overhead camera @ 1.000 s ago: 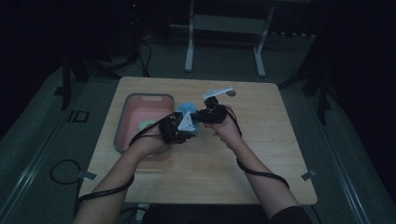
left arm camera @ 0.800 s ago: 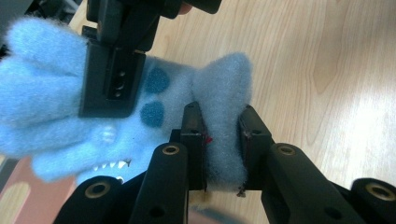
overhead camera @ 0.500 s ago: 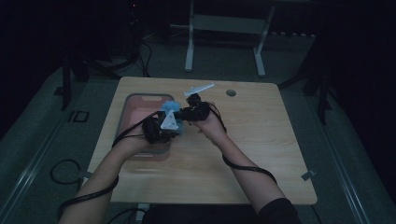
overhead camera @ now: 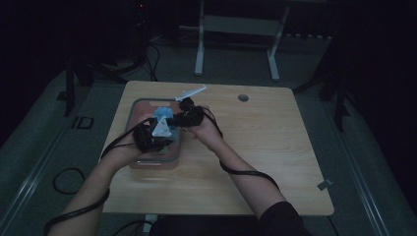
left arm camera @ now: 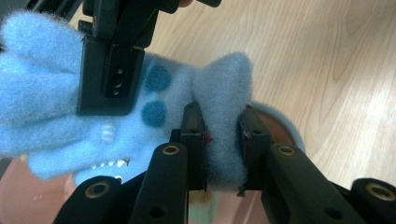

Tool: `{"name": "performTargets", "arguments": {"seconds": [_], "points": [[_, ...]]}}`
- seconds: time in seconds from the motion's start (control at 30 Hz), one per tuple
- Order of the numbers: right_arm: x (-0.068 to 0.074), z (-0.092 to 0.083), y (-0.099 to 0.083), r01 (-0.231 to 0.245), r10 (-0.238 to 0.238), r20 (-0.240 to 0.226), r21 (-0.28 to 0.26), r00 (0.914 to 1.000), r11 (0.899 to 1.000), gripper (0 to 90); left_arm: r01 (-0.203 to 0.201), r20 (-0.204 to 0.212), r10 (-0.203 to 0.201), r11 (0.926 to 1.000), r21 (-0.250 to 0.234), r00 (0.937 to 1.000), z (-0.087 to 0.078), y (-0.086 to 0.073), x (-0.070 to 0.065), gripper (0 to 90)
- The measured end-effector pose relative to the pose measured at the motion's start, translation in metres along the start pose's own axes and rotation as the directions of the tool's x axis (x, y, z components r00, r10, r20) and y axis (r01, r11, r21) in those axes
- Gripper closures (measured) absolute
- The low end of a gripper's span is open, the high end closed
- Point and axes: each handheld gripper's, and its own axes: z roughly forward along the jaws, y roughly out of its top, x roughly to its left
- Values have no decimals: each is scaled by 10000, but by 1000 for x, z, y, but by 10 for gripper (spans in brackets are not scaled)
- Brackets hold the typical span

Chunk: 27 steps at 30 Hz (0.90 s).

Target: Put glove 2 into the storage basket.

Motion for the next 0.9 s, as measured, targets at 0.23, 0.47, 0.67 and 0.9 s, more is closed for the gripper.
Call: {"name": "performTargets", "arguments": {"seconds": [0.23, 0.47, 0.67, 0.9], "points": [[7, 14, 6, 82, -83, -176, -26, 9998, 10000, 767, -177, 0, 177, 9998, 122, 9998, -7, -15, 6, 762], [5, 24, 3, -85, 86, -148, 73, 9999, 9999, 767, -138, 174, 133, 9995, 270, 9998, -1, -24, 8, 762], [1, 36, -6, -76, 76, -17, 369, 10000, 9993, 766, 75, 324, -87, 9993, 362, 9994, 14, -35, 6, 762], [-5, 54, -16, -202, 191, 128, 903, 9997, 9957, 765, -111, 424, 86, 9982, 588, 9991, 32, -49, 8, 760]]}}
